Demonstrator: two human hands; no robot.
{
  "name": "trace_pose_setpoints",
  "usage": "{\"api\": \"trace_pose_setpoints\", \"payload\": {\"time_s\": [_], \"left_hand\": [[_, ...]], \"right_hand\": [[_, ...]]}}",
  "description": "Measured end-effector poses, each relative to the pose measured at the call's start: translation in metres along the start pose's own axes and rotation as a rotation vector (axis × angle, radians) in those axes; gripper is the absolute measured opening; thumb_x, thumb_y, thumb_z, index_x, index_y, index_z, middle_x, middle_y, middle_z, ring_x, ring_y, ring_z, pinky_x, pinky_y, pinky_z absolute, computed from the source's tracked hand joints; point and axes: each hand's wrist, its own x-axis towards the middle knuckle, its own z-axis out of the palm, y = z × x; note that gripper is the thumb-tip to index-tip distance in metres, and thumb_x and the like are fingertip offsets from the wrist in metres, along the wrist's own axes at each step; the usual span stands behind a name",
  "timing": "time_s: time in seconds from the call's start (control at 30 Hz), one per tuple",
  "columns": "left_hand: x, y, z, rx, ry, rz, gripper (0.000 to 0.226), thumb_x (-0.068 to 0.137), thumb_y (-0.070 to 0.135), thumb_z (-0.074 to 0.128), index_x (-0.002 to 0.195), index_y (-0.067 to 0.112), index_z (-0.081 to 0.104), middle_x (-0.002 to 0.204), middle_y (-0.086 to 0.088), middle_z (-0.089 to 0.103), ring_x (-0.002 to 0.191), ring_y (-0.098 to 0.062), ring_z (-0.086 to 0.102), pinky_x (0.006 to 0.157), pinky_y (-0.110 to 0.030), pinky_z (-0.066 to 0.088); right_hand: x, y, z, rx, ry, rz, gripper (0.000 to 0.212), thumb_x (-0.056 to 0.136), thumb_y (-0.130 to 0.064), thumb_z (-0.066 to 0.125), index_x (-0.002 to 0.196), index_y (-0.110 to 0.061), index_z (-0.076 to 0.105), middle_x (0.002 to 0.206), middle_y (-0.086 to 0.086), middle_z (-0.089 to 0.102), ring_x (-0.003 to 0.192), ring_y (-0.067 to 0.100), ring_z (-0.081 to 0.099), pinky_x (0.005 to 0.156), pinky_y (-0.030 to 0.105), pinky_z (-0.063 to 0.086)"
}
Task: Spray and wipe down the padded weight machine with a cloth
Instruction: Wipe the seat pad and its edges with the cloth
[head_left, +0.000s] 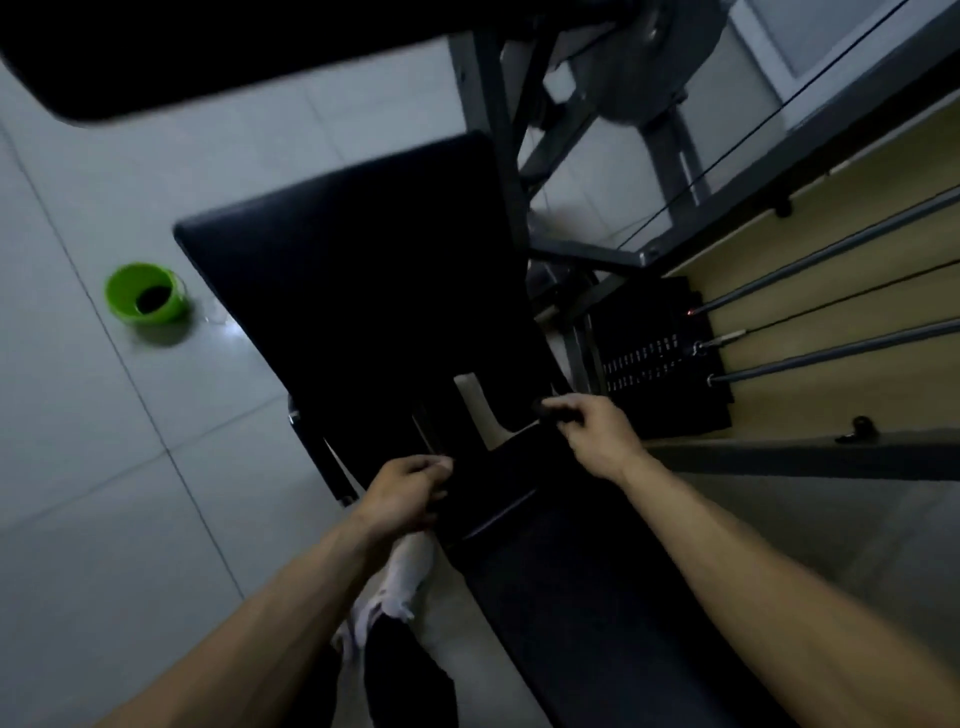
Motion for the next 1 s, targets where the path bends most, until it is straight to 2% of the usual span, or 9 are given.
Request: {"api": "trace_pose_setpoints", "payload": {"time_s": [0.07, 0.13, 0.17, 0.3, 0.5, 0.7, 0.83, 0.9, 1.0], "left_hand": [[-0.031, 0.039, 0.011, -0.127, -0.063, -0.024, 0.035, 0.097, 0.051, 0.061, 0.107, 0.018, 0.063, 0.105, -0.009, 0.058, 0.095, -0.026, 0.057, 0.094, -0.04, 0.044], [-0.064, 0.083, 0.02, -0.27, -0.09, -0.088, 0.059, 0.086, 0.07, 0.061, 0.116, 0.021, 0.058, 0.122, -0.008, 0.061, 0.113, -0.03, 0.061, 0.108, -0.052, 0.045], [-0.072, 0.087, 0.025, -0.366, -0.138, -0.151, 0.067, 0.08, 0.077, 0.061, 0.114, 0.019, 0.059, 0.124, -0.008, 0.06, 0.117, -0.032, 0.059, 0.108, -0.057, 0.045], [-0.137, 0.171, 0.019, -0.631, -0.216, -0.008, 0.089, 0.078, 0.086, 0.053, 0.108, 0.005, 0.076, 0.115, -0.018, 0.071, 0.108, -0.038, 0.067, 0.101, -0.058, 0.049], [-0.183, 0.246, -0.011, -0.56, -0.048, 0.246, 0.067, 0.096, 0.067, 0.047, 0.096, 0.004, 0.071, 0.076, -0.016, 0.071, 0.061, -0.028, 0.071, 0.053, -0.032, 0.056], [-0.184, 0.32, -0.07, -0.459, 0.245, 0.425, 0.07, 0.072, 0.043, 0.086, 0.122, -0.001, 0.066, 0.099, -0.02, 0.073, 0.086, -0.036, 0.071, 0.077, -0.043, 0.057], [-0.206, 0.385, -0.105, -0.39, 0.296, 0.61, 0.025, 0.095, 0.018, 0.07, 0.119, 0.013, 0.066, 0.105, -0.022, 0.074, 0.096, -0.038, 0.073, 0.085, -0.052, 0.061], [-0.205, 0.416, -0.118, -0.284, 0.257, 0.673, 0.021, 0.098, 0.019, 0.066, 0.119, 0.018, 0.063, 0.104, -0.02, 0.072, 0.091, -0.037, 0.073, 0.067, -0.043, 0.063], [-0.193, 0.452, -0.127, -0.129, 0.232, 0.735, 0.008, 0.103, 0.018, 0.059, 0.107, 0.024, 0.058, 0.101, -0.018, 0.068, 0.079, -0.033, 0.071, 0.043, -0.026, 0.05]], "right_hand": [[-0.029, -0.052, -0.018, 0.242, 0.102, -0.11, 0.039, 0.097, -0.001, 0.063, 0.129, -0.023, 0.071, 0.124, -0.006, 0.068, 0.117, 0.008, 0.062, 0.093, 0.008, 0.044], [-0.062, -0.107, -0.032, 0.427, 0.177, -0.24, 0.043, 0.093, 0.005, 0.065, 0.128, -0.02, 0.068, 0.119, -0.006, 0.068, 0.109, 0.002, 0.063, 0.093, 0.01, 0.045], [-0.073, -0.118, -0.021, 0.492, 0.166, -0.254, 0.045, 0.092, 0.006, 0.066, 0.128, -0.021, 0.067, 0.118, -0.007, 0.069, 0.106, -0.001, 0.064, 0.094, 0.013, 0.046], [-0.127, -0.197, -0.047, 0.727, 0.201, -0.436, 0.046, 0.089, 0.007, 0.068, 0.125, -0.022, 0.067, 0.114, -0.008, 0.072, 0.106, 0.0, 0.068, 0.094, 0.019, 0.055], [-0.15, -0.26, -0.072, 0.708, 0.303, -0.564, 0.033, 0.085, -0.001, 0.072, 0.105, -0.027, 0.073, 0.097, -0.014, 0.075, 0.095, -0.003, 0.069, 0.087, 0.02, 0.057], [-0.134, -0.336, -0.102, 0.883, 0.098, -0.685, 0.023, 0.087, -0.011, 0.074, 0.108, -0.019, 0.078, 0.107, -0.002, 0.079, 0.104, 0.013, 0.074, 0.093, 0.031, 0.059], [-0.098, -0.382, -0.128, 0.984, 0.159, -0.603, 0.025, 0.089, -0.018, 0.074, 0.114, -0.017, 0.074, 0.104, -0.002, 0.078, 0.1, 0.011, 0.072, 0.084, 0.019, 0.055], [-0.07, -0.406, -0.141, 0.938, 0.232, -0.562, 0.023, 0.093, -0.013, 0.072, 0.115, -0.018, 0.07, 0.102, -0.007, 0.075, 0.097, 0.008, 0.071, 0.078, 0.015, 0.053], [-0.024, -0.446, -0.156, 0.808, 0.352, -0.518, 0.035, 0.092, -0.017, 0.074, 0.125, -0.021, 0.063, 0.108, -0.007, 0.071, 0.094, 0.005, 0.069, 0.074, 0.014, 0.053]]}}
